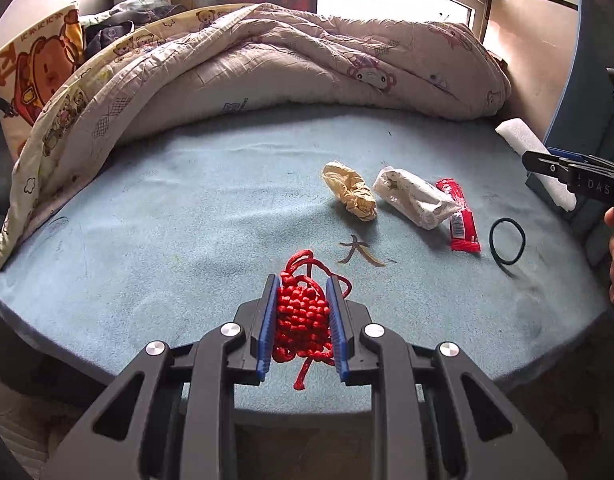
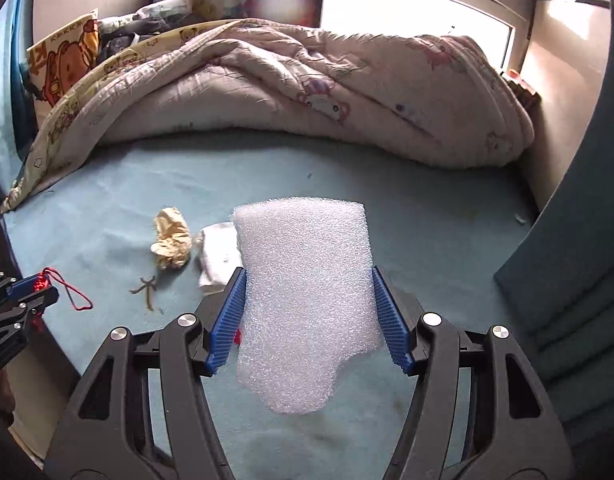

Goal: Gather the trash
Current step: 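Carry the red cord and white foam to the bin and release both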

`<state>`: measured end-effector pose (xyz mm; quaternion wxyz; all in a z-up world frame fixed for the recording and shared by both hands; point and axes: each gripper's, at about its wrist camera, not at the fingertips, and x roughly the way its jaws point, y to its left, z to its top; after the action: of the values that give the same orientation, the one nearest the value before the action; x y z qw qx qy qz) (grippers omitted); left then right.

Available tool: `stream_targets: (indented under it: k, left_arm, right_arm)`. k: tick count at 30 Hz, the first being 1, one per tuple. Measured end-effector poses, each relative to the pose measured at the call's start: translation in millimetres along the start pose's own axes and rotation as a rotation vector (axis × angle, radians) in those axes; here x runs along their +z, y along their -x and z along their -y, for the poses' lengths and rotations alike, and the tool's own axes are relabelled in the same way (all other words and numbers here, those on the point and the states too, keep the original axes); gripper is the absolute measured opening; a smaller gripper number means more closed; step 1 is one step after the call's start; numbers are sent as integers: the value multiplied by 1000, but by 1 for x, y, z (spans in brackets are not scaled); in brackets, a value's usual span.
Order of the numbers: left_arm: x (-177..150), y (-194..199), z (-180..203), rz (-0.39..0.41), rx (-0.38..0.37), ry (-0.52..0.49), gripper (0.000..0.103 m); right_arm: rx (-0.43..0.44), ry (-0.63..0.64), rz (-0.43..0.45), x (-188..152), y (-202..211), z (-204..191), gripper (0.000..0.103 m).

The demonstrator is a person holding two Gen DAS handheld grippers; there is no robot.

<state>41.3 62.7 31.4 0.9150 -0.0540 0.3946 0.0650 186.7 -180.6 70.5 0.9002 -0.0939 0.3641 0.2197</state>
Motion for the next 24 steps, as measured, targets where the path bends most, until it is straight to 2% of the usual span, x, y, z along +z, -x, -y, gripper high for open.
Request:
stream_targets:
  k: [3,6,8,10,12,14,17,20,24]
  left_arm:
    - [-21,16,-6,0,-10,-9,22]
    - [-55,31,-12,-11,-39,-26,22]
    - [-85,44,-14,-8,-29,-58,22]
    - [-116,54,-19,-19,-46,-56,22]
    - [-154,59,-18,-33,-55,-66,22]
    - [-193,57,-13,-50,-66,-73,22]
    - [-252,33,4,-94,-76,-105,23]
    - [-311,-17,29,-178,-105,-155,23]
    - [-381,-103,51,-321,-160,-148,23]
  right_arm:
    - [123,1,31,-26,21,-21,58]
    - [191,75,54,-72,50,-53,58]
    - [250,116,66,-114,71,-74,58]
    - [269,162,50,-161,83,-93,58]
    - [294,189,11,-212,83,-112,58]
    - [283,214,-52,-266,68,-128,58]
    - [268,191,-177,-339,24,-138,58]
    - [246,154,-279,-400,-23,-139,58]
    - [226,122,-380,-453,-78,-141,58]
